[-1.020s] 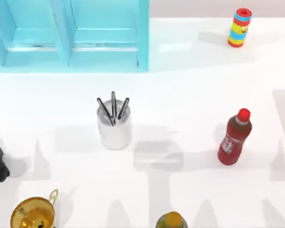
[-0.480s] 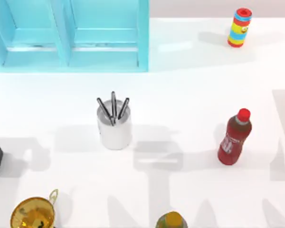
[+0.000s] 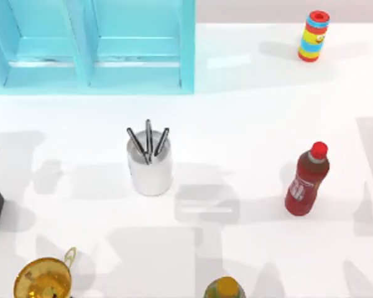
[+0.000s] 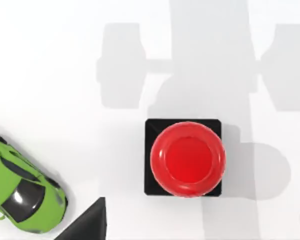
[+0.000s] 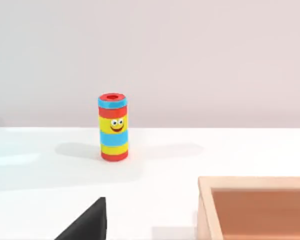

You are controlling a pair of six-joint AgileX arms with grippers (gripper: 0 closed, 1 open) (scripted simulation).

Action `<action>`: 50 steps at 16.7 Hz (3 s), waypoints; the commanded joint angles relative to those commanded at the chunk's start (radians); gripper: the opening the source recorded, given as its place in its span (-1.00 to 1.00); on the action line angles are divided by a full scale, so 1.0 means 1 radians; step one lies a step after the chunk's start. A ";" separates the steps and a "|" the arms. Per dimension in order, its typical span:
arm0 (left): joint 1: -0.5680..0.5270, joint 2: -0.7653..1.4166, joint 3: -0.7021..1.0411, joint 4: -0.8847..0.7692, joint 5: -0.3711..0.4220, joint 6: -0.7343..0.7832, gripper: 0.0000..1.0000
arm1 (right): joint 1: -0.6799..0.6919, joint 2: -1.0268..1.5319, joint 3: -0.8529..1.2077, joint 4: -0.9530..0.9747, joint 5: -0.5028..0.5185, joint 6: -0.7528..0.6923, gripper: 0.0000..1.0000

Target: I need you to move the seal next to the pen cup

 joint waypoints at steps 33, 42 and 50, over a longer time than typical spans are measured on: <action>0.041 0.612 0.123 0.005 0.000 0.049 0.55 | 0.000 0.000 0.000 0.000 0.000 0.000 1.00; 0.041 0.612 0.123 0.005 0.000 0.049 -0.81 | 0.000 0.000 0.000 0.000 0.000 0.000 1.00; 0.041 0.612 0.123 0.005 0.000 0.049 -1.00 | 0.000 0.000 0.000 0.000 0.000 0.000 1.00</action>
